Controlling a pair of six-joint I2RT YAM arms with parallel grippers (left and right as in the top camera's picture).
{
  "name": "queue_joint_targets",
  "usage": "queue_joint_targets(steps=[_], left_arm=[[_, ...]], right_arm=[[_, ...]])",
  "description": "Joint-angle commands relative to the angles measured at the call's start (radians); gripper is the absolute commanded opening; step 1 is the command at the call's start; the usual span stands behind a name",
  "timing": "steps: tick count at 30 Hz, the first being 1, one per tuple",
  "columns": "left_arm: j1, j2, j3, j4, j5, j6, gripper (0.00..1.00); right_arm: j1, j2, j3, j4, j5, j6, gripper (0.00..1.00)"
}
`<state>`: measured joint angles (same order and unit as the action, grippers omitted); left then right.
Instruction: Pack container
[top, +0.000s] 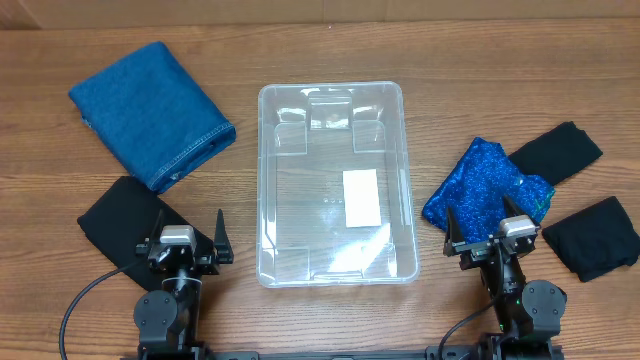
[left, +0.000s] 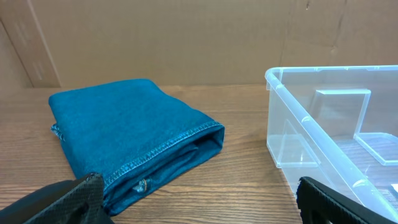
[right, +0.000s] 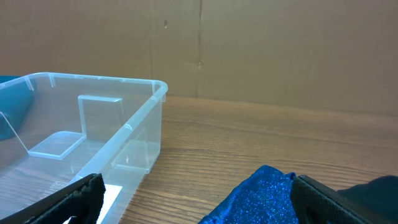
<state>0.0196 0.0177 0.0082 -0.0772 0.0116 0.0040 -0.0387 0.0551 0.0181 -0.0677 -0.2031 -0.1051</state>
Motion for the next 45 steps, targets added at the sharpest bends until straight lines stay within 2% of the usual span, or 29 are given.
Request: queue_joint_targets(steps=[1, 34, 38, 42, 45], left_arm=[[-0.002, -0.006, 0.016, -0.038, 0.007, -0.146, 1.0], [-0.002, -0.006, 0.016, -0.038, 0.008, -0.147, 1.0], [-0.002, -0.006, 0.026, -0.037, 0.013, -0.169, 1.0], [-0.002, 0.046, 0.212, -0.136, 0.003, -0.161, 1.0], [-0.002, 0.225, 0.391, -0.226, 0.003, -0.161, 1.0]], right_arm=[[-0.002, -0.009, -0.01, 0.002, 0.045, 0.106, 1.0], [-0.002, -0.009, -0.01, 0.002, 0.045, 0.107, 1.0], [-0.002, -0.009, 0.002, -0.023, 0.118, 0.211, 1.0], [-0.002, 0.067, 0.158, -0.187, 0.234, 0.215, 1.0], [-0.002, 0.239, 0.362, -0.282, 0.286, 0.252, 1.0]])
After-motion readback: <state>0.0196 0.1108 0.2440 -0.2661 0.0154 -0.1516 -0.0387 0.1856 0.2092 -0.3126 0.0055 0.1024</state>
